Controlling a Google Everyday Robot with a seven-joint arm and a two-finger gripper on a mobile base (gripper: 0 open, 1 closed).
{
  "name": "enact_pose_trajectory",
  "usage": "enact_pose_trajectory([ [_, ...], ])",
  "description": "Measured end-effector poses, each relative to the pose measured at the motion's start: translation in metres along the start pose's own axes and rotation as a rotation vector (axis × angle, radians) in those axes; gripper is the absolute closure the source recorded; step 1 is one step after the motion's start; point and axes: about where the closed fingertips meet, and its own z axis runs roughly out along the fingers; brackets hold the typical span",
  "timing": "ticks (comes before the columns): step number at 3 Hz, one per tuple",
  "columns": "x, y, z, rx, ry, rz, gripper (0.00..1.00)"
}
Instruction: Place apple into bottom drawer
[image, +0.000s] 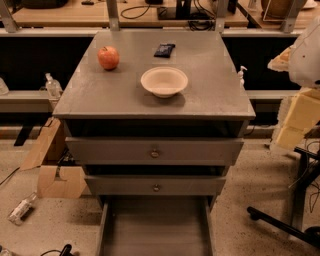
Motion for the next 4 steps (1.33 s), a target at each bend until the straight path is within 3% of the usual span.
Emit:
enact_pose_trajectory([
  [1, 0.000, 0.000, 0.000, 0.000, 0.000, 0.000, 0.00],
  [2, -0.010, -0.022, 0.017, 0.017, -0.049, 0.010, 0.00],
  [3, -0.034, -0.088, 0.051, 0.091, -0.166, 0.114, 0.00],
  [4, -0.050, -0.141, 0.064, 0.181, -0.288, 0.266, 0.00],
])
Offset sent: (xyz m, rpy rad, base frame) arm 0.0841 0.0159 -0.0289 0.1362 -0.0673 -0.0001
